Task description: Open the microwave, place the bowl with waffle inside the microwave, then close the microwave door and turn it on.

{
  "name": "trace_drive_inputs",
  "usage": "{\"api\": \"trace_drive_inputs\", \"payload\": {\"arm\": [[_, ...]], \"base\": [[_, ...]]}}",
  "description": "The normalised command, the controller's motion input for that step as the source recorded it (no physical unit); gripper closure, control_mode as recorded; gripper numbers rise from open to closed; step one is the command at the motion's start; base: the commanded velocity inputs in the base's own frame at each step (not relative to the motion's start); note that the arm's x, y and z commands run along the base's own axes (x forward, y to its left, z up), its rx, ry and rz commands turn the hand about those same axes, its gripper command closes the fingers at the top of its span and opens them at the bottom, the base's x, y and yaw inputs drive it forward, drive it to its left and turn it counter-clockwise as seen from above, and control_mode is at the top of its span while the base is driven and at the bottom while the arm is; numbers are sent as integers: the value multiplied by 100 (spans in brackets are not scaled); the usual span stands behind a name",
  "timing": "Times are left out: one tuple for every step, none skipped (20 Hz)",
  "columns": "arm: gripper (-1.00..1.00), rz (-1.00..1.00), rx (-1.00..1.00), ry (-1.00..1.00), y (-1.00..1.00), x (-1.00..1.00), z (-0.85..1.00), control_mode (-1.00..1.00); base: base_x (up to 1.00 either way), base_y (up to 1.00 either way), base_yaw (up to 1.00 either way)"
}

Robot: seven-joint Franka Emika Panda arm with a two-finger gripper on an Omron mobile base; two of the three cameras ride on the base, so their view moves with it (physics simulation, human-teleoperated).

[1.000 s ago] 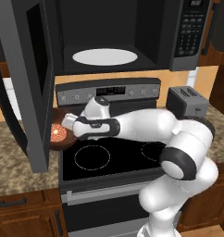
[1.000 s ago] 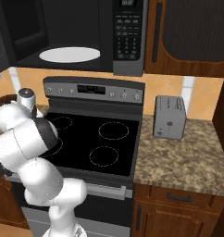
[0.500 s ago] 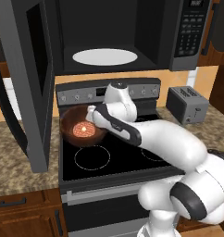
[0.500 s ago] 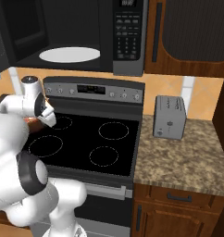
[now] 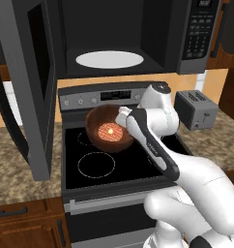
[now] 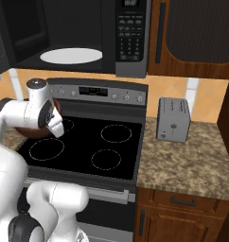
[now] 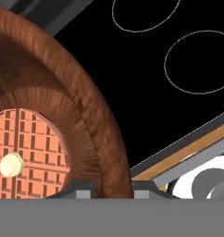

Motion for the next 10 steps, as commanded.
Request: {"api": "trace_drive_inputs", "payload": {"arm": [[100,-15,17,-12,-16,-68,79,-100],[100,-18,18,-13,-14,-67,83,-100],[100,-21,19,-13,-16,-66,82,-100],[100,-25,20,-14,-14,-65,83,-100],[100,-30,17,-12,-9,-67,81,-100],[100,-35,15,-8,-4,-64,83,-100],[100,-36,10,0,-2,-56,91,-100],[100,-36,8,0,-5,-51,100,-100],[100,-34,5,0,-7,-48,100,-100],[100,-31,0,0,-9,-48,100,-100]], "base": [[0,0,0],[0,0,0],[0,0,0],[0,0,0],[0,0,0],[0,0,0],[0,0,0],[0,0,0],[0,0,0],[0,0,0]]}}
